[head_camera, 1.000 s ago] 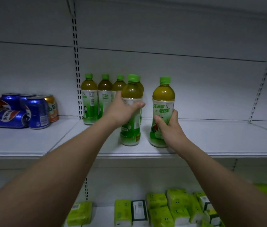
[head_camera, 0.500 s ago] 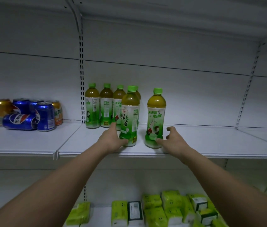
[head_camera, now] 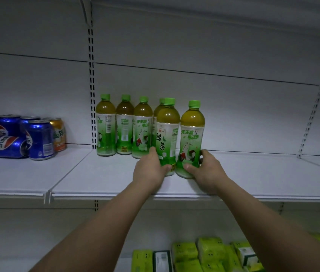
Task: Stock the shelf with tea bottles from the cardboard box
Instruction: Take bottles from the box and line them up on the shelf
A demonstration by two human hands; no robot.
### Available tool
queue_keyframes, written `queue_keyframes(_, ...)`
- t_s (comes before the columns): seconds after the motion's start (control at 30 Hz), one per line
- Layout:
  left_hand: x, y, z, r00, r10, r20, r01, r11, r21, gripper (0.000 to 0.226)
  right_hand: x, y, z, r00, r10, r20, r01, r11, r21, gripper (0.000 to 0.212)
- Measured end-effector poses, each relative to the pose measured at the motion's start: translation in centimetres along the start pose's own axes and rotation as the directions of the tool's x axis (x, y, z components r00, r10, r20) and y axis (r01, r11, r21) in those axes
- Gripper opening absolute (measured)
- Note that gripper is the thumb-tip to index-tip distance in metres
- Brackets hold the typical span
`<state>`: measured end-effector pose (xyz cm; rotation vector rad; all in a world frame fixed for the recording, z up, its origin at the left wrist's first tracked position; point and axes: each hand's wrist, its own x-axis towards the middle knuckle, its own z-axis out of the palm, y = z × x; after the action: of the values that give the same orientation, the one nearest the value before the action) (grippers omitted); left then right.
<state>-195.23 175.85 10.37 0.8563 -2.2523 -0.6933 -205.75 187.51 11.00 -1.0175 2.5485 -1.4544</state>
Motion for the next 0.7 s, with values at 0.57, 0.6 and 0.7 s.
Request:
queue_keyframes(0.57, 9.8, 0.7, 7.9, 0.994, -0.011, -0.108, 0.004, 0.998, -0.061, 0.056, 12.4, 4.9, 3.7, 0.968, 0.05, -0.244, -0.084, 0.988, -0.132, 0.052)
queue_keyframes(0.6, 9.8, 0.5, 7.9, 0.993, -0.009, -0.116, -0.001, 0.997, -0.08, 0.056, 12.5, 5.1, 3.7, 0.968, 0.063, -0.242, -0.083, 0.994, -0.074, 0.054)
queue_keyframes(0.7, 9.6, 0.5, 7.9, 0.99, -0.012, -0.137, -0.007, 0.991, -0.137, 0.054, 12.5, 5.5, 3.3, 0.961, 0.1, -0.258, -0.092, 0.995, 0.044, 0.052)
